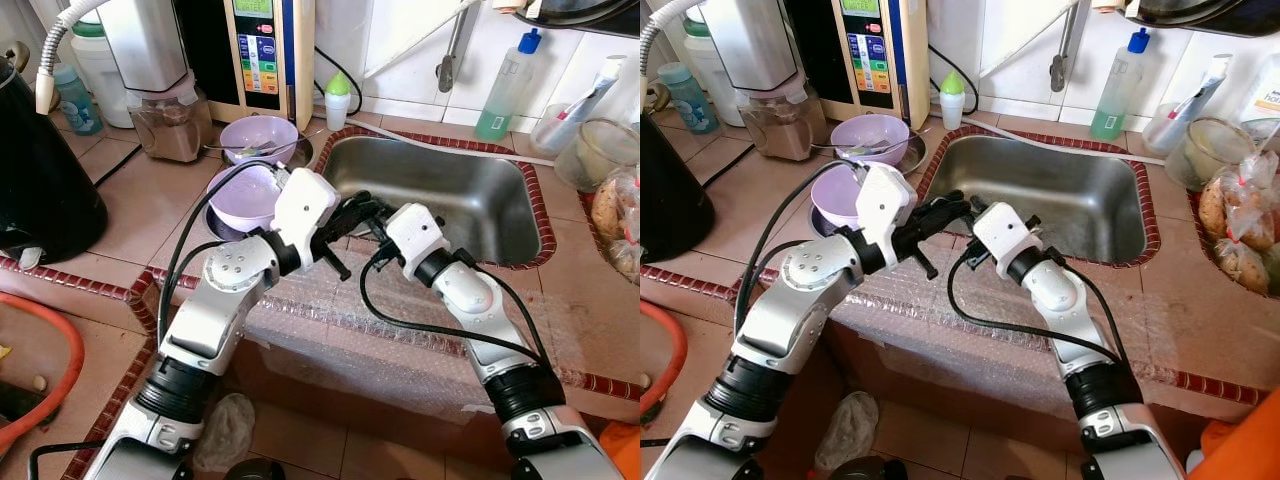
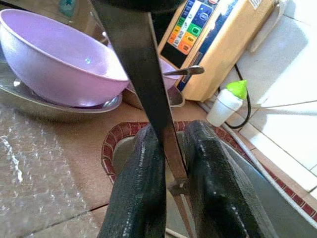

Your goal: Kitchen organization

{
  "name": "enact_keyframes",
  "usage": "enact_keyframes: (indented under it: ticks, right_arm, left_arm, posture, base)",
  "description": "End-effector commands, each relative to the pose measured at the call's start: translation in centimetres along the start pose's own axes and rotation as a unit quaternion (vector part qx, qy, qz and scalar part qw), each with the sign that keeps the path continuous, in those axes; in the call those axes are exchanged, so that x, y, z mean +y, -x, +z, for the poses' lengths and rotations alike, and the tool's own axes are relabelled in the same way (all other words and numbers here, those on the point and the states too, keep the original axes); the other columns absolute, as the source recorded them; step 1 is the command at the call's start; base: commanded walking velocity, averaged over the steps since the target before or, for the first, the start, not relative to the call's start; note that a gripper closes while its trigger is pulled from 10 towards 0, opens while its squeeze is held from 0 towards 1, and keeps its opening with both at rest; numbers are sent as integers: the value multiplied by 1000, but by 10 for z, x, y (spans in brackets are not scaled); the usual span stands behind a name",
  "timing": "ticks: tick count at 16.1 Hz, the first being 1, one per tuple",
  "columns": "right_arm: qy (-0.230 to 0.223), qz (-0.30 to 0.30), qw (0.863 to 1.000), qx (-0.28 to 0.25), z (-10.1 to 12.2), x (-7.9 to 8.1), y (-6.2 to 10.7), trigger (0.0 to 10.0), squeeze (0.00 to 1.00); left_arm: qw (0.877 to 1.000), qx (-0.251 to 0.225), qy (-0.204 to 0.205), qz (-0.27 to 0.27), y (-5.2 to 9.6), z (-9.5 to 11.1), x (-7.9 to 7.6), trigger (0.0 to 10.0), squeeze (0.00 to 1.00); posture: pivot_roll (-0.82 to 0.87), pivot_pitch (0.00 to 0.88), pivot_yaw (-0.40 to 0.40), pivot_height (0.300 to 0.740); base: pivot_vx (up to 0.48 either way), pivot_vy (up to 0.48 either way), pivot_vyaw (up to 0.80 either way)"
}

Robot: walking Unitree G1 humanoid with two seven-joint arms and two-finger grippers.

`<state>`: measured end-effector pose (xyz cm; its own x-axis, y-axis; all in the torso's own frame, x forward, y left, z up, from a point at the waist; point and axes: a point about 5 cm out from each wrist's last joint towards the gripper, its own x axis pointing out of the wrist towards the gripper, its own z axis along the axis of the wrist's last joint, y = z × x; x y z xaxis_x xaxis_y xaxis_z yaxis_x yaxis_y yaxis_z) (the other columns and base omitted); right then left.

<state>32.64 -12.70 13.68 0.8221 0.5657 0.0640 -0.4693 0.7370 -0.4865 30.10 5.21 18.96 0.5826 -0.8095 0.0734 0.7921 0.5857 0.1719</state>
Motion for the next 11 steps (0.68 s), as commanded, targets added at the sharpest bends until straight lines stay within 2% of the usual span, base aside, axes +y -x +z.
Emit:
enact_keyframes:
  ticks: [1, 5, 7, 8, 9, 11]
  right_arm:
    - [-9, -30, 999, -7, 1, -13, 3, 0, 0]
    - [-4, -35, 999, -12, 2, -14, 3, 0, 0]
    - [0, -38, 999, -10, 0, -15, 3, 0, 0]
    - [3, -40, 999, -10, 0, -16, 4, 0, 0]
    - [4, -44, 999, -10, 0, -17, 3, 0, 0]
    - [6, -49, 999, -10, 0, -19, 2, 0, 0]
  left_arm:
    - [1000, 7, -3, -8, 0, -3, -2, 1020, 0]
    - [1000, 8, 4, -4, 0, -6, -2, 1922, 0]
    - [1000, 9, 2, -2, 1, -7, -2, 3020, 0]
    - [1000, 8, 2, -1, 1, -7, -2, 10000, 361]
    - [1000, 8, 4, 1, 2, -8, -2, 10000, 1000]
    - [1000, 9, 4, 3, 3, -10, -2, 10000, 1000]
  posture:
    - [-75, 0, 45, 740]
    - [-76, 0, 48, 740]
    - [-77, 0, 50, 740]
    - [-76, 0, 51, 740]
    - [-75, 0, 51, 740]
    - [-68, 0, 48, 740]
  base:
    - [0, 0, 0]
    - [0, 0, 0]
    - [0, 0, 0]
    - [0, 0, 0]
    - [0, 0, 0]
    - [0, 0, 0]
